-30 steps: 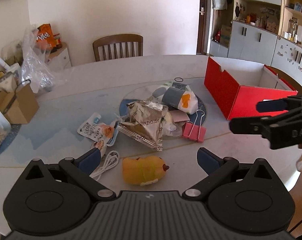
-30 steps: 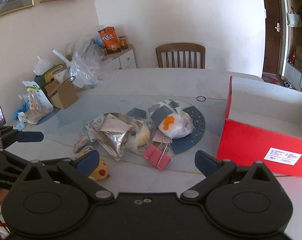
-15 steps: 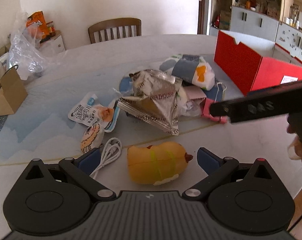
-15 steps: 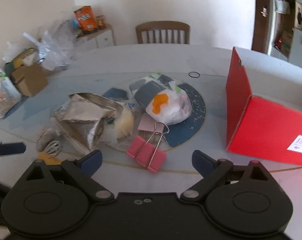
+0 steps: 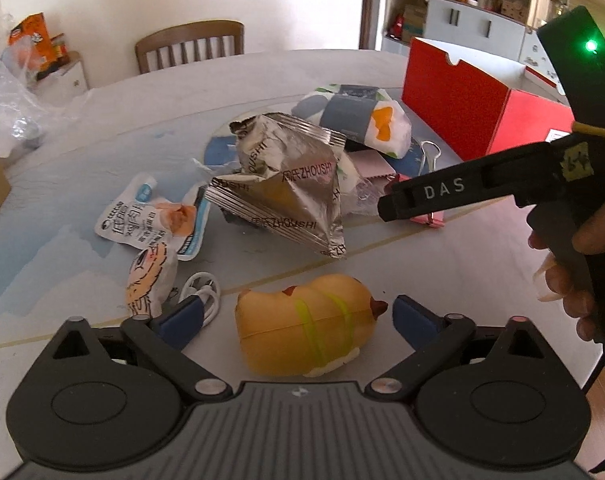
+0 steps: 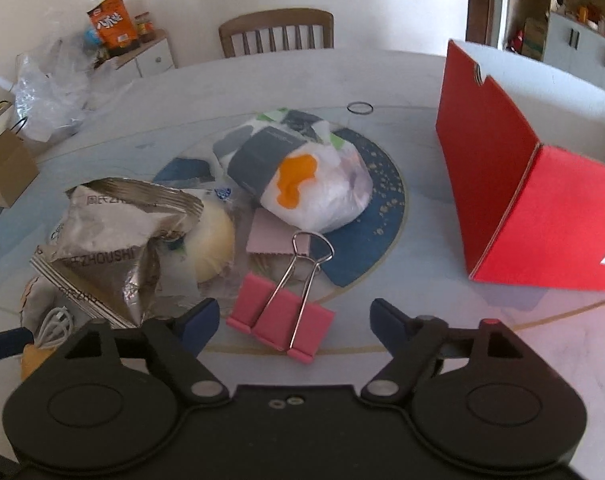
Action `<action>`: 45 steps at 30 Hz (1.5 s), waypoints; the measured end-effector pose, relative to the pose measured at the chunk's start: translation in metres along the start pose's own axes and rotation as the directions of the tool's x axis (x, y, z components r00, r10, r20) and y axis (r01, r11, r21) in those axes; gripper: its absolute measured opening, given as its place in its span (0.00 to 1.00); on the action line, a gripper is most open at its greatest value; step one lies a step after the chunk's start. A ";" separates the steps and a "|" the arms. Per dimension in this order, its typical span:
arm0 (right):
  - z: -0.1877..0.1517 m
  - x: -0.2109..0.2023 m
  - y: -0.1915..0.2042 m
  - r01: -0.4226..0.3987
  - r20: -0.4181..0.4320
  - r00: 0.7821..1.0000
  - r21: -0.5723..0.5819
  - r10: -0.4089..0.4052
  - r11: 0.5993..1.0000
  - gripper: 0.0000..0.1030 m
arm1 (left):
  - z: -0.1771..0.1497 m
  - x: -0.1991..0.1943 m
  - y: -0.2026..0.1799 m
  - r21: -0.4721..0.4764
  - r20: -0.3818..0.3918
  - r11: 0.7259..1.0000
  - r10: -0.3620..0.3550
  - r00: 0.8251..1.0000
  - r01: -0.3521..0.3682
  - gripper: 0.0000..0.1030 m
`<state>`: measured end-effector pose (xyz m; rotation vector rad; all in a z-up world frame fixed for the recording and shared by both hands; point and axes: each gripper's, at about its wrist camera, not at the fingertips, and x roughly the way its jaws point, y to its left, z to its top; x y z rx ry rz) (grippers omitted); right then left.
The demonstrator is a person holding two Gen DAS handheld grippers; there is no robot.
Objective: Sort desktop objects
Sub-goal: 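Grasp the yellow toy with the left tool while the right tool grasps the pink binder clip, then carry the yellow toy and pink clip with both tools into the red box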
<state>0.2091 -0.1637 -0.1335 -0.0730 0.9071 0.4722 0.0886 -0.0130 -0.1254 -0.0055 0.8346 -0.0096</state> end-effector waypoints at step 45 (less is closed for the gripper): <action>0.013 -0.091 -0.011 0.075 0.090 0.993 0.056 -0.080 0.996 0.49 | 0.065 -0.053 0.009 0.210 0.114 0.964 -0.191 0.975 0.164 0.70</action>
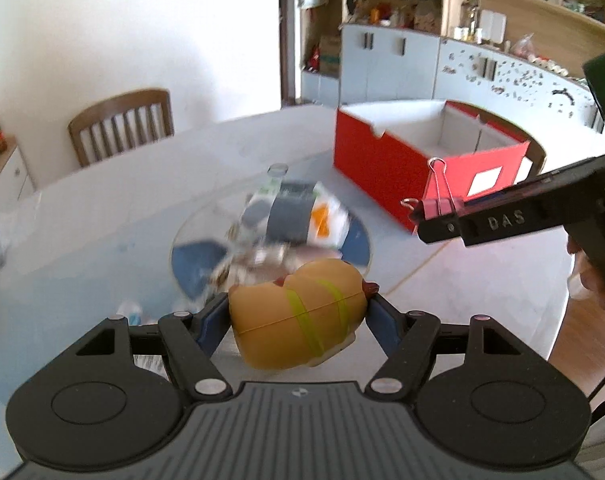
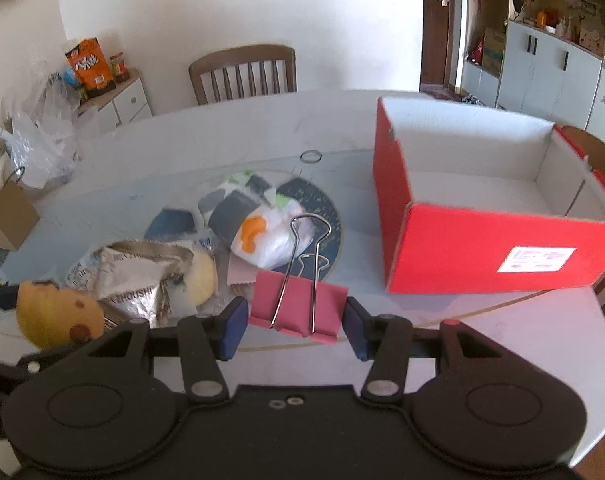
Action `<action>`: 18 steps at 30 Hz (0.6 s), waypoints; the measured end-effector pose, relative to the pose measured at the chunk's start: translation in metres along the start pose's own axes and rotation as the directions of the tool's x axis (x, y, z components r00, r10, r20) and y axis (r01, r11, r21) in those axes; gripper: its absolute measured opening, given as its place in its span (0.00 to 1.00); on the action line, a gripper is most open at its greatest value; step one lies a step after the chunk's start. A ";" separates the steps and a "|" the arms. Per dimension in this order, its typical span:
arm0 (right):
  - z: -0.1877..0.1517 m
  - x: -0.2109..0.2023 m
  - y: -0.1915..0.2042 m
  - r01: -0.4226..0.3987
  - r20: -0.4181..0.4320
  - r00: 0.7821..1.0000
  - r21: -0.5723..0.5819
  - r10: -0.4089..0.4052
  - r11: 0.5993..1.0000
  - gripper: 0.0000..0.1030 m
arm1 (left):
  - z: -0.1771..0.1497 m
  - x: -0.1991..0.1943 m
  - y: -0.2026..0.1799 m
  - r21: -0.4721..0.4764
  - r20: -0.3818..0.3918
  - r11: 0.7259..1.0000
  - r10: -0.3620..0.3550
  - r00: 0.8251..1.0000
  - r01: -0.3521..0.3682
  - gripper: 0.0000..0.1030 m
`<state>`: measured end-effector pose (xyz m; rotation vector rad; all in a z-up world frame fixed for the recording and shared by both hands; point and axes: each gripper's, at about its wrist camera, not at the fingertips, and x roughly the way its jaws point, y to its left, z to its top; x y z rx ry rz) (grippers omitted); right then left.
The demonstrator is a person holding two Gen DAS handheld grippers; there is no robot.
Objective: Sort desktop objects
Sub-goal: 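Carry the yellow toy and pink clip with both tools into the red box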
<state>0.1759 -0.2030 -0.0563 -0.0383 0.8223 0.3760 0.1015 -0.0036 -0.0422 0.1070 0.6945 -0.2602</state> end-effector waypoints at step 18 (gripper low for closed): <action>0.034 -0.049 -0.088 -0.014 0.080 0.997 0.011 0.013 1.000 0.49 | 0.091 0.028 -0.063 0.038 0.061 0.998 -0.057 0.997 0.054 0.71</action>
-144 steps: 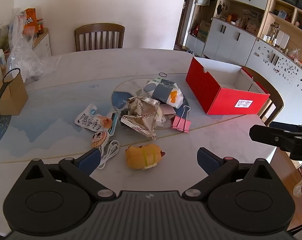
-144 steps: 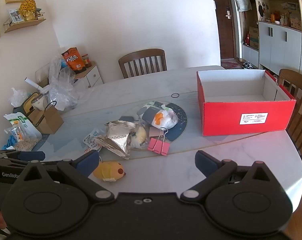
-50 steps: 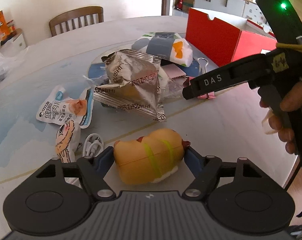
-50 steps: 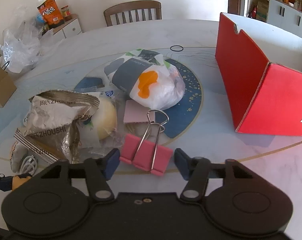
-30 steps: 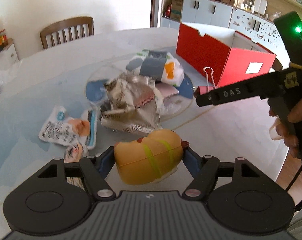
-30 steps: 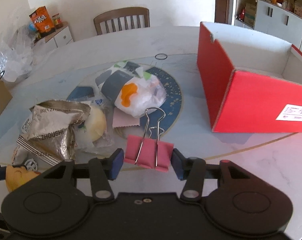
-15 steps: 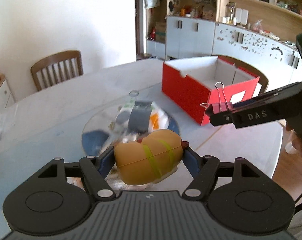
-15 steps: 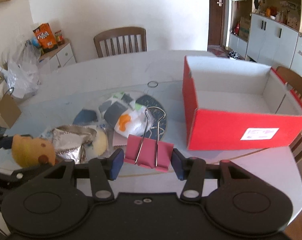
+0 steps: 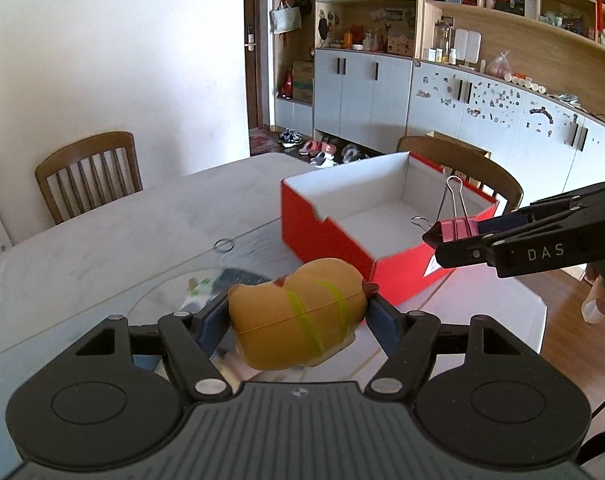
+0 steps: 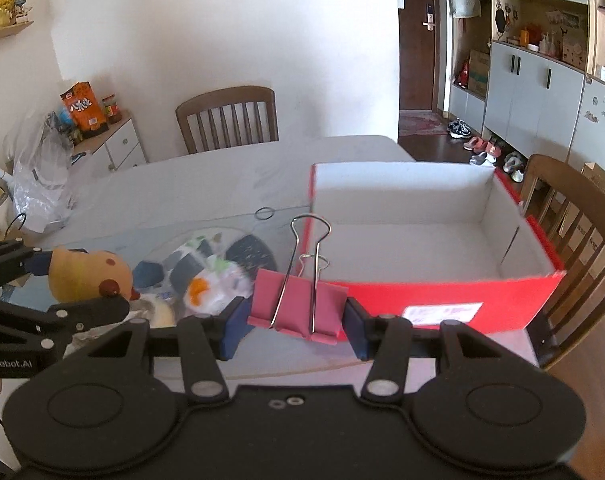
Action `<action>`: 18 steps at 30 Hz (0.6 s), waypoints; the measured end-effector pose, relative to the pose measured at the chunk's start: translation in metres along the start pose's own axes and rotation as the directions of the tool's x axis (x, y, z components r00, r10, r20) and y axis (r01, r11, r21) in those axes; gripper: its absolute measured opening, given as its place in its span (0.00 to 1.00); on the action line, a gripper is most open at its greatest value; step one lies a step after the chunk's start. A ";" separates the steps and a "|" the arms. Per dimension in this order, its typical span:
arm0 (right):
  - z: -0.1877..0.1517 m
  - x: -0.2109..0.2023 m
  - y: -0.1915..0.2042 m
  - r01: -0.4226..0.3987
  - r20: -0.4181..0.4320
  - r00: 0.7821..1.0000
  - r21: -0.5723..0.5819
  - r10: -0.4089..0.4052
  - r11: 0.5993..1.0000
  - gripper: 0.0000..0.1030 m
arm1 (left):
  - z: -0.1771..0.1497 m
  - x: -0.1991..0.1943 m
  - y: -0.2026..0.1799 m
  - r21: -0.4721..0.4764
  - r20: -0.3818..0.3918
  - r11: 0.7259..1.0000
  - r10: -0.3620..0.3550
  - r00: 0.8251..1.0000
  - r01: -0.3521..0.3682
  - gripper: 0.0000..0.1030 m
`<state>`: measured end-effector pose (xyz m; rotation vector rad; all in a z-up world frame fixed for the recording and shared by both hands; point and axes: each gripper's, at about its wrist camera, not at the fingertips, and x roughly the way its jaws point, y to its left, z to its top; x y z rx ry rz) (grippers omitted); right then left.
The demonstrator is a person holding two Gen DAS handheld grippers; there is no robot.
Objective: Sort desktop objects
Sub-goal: 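Carry the yellow toy and pink clip with both tools into the red box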
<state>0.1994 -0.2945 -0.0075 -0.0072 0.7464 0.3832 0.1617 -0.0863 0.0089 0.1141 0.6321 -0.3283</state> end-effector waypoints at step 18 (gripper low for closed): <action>0.035 0.027 -0.120 -0.026 0.019 0.999 -0.050 0.027 0.998 0.50 | 0.088 0.112 -0.089 0.072 -0.045 0.997 0.004 0.999 -0.001 0.71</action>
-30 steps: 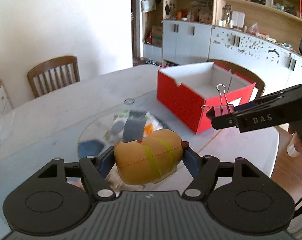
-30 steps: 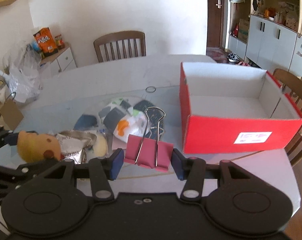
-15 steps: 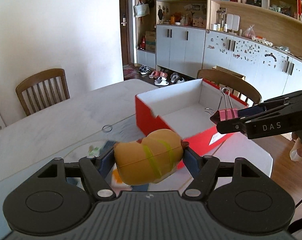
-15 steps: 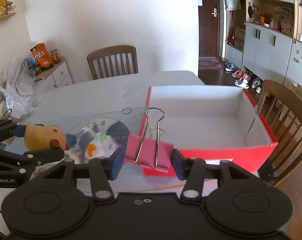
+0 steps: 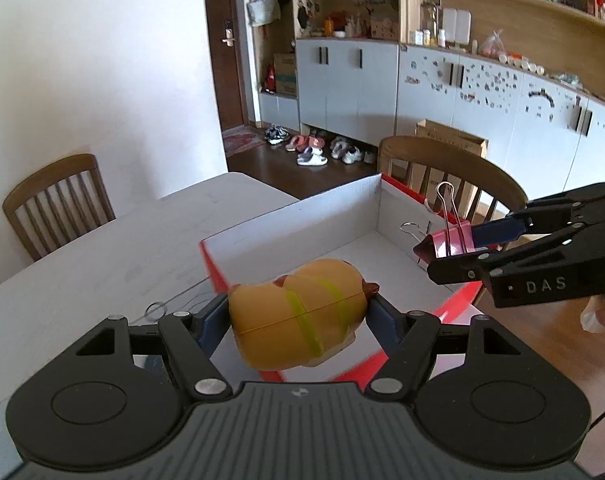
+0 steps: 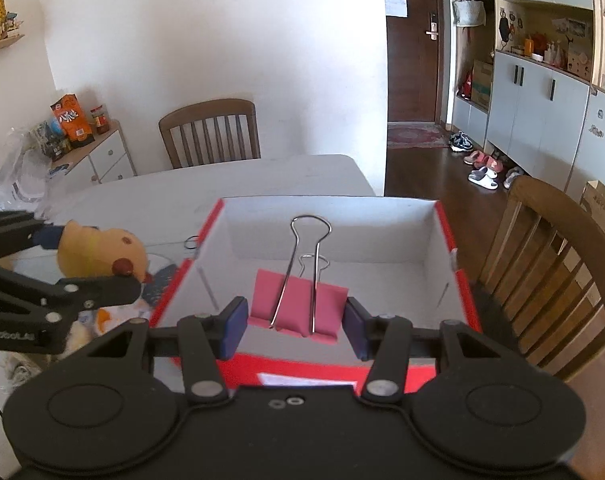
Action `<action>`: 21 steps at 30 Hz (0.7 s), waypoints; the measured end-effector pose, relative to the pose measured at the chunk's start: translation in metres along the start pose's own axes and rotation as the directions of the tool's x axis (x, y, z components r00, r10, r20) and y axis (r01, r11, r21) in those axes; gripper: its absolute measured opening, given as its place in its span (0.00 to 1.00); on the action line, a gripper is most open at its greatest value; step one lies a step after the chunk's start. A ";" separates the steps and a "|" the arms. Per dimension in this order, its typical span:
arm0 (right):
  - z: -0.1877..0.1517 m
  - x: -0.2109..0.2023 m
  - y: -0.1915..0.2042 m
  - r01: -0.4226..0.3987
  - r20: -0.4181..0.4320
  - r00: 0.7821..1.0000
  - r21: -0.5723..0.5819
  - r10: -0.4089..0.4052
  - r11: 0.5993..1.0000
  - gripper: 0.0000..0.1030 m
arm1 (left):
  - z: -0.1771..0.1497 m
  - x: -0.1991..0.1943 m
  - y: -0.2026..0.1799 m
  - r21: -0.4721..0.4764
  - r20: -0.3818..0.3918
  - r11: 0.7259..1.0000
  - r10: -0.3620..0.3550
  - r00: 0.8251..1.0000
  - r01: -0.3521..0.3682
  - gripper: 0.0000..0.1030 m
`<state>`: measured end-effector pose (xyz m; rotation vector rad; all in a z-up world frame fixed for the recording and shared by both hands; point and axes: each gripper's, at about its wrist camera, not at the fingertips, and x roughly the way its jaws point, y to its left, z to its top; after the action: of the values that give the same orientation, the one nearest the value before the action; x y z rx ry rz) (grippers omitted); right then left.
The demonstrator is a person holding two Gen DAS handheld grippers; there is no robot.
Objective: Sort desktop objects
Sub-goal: 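Carry the yellow toy and pink clip with both tools into the red box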
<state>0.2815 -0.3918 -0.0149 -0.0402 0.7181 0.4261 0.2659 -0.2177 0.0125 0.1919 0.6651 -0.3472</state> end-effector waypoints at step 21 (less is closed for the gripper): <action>-0.002 0.096 -0.047 -0.006 -0.209 0.978 -0.062 -0.007 0.998 0.49 | 0.031 0.162 -0.010 0.016 -0.319 0.996 -0.074 0.945 0.083 0.71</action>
<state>0.3632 -0.3996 -0.0834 -0.1459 0.9115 0.4475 0.3985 -0.2763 -0.0670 0.2525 0.9896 -0.4070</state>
